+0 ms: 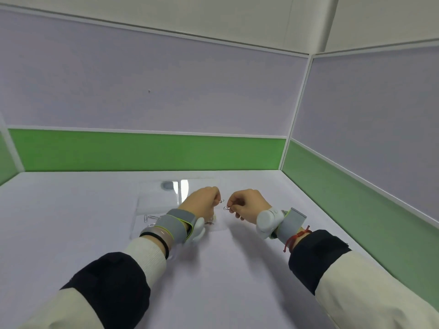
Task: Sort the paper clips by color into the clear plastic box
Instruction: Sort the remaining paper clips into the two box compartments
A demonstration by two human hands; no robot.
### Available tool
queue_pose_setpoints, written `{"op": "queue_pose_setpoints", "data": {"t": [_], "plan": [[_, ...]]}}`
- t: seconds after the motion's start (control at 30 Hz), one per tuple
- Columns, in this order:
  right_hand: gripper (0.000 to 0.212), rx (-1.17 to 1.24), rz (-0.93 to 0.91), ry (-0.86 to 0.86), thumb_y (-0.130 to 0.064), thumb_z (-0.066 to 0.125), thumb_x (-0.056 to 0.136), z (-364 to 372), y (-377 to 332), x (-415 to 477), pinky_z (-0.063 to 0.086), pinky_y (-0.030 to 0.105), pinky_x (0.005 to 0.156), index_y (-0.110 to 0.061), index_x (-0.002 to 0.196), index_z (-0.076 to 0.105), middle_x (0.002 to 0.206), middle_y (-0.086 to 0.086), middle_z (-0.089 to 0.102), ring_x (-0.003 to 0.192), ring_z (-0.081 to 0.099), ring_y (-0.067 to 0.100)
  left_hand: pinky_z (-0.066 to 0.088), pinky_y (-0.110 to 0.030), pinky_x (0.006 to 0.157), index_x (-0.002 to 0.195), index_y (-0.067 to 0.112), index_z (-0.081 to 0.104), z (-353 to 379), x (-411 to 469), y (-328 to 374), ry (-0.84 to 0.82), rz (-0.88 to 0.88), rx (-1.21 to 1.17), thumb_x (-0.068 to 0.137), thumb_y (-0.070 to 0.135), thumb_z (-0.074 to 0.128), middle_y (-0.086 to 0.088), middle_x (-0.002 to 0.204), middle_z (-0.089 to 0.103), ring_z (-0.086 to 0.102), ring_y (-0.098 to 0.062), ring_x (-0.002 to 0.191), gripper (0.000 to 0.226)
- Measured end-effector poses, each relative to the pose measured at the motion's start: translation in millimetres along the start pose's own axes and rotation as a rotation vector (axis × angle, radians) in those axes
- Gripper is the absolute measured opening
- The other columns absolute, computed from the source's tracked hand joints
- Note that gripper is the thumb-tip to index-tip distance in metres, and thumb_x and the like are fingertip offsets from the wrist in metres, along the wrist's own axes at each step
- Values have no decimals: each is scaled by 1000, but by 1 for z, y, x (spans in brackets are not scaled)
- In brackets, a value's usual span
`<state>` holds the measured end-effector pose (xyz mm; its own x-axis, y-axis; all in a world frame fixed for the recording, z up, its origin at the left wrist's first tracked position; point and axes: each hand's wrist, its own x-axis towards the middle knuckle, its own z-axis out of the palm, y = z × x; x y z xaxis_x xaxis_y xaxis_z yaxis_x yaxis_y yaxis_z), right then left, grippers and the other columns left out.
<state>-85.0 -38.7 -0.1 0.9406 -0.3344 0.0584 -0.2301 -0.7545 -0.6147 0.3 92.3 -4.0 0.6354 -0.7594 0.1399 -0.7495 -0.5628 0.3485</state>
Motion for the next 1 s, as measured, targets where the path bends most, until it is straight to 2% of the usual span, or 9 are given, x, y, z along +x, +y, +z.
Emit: {"op": "queue_pose_setpoints", "data": {"t": [0.07,0.2,0.37,0.47,0.53,0.6,0.73,0.87,1.0], "plan": [[24,-24,-31,-11,5,48,83,11,-16,7,51,31,63,-3,92,68,79,12,66,57,55,20,43,-33,83,111,6,53,-9,-9,-16,15,-26,-13,96,5,39,-12,117,59,56,-30,105,22],[24,-79,-110,-46,4,49,83,34,-54,17,49,26,66,1,94,69,92,21,73,65,56,19,43,-34,89,117,4,52,-24,-29,-46,7,-72,-1,96,2,38,-13,123,57,55,-30,110,26],[23,-41,-147,-76,3,46,85,60,-92,35,53,31,61,1,92,68,86,21,71,51,54,17,44,-33,89,115,7,55,-44,-48,-87,36,-179,-7,92,-2,39,-11,122,59,55,-28,110,29],[22,-53,-183,-90,1,47,84,73,-106,40,48,21,55,1,91,68,87,22,73,53,55,19,45,-33,89,114,8,57,-51,-57,-106,47,-221,-18,92,-2,39,-10,120,60,57,-28,109,31],[21,-75,-216,-111,0,49,84,81,-114,43,42,9,52,0,90,69,81,17,71,45,54,2,45,-33,90,114,9,59,-52,-62,-116,41,-246,-11,91,-2,39,-10,121,61,57,-28,110,32],[21,-87,-237,-121,-2,50,83,84,-117,43,38,3,49,-1,88,70,76,10,69,41,52,-6,46,-33,91,114,10,61,-49,-63,-122,27,-260,-9,91,0,38,-10,121,63,58,-28,111,34],[21,-107,-241,-108,-3,51,82,85,-120,46,43,20,64,-2,85,72,88,16,75,51,49,3,49,-32,93,117,15,64,-43,-62,-126,13,-257,-18,94,6,39,-10,124,63,60,-30,111,36],[21,-129,-220,-100,-3,52,84,85,-114,50,40,13,60,-4,95,71,95,14,74,74,57,13,49,-32,96,118,16,65,-41,-61,-128,-7,-235,-11,95,10,39,-8,125,64,61,-27,112,35],[22,-137,-235,-103,-4,53,85,88,-114,54,41,16,66,-5,98,71,95,11,73,75,56,13,49,-34,94,117,18,65,-43,-63,-131,5,-229,25,94,10,38,-7,123,64,61,-28,111,36]]}}
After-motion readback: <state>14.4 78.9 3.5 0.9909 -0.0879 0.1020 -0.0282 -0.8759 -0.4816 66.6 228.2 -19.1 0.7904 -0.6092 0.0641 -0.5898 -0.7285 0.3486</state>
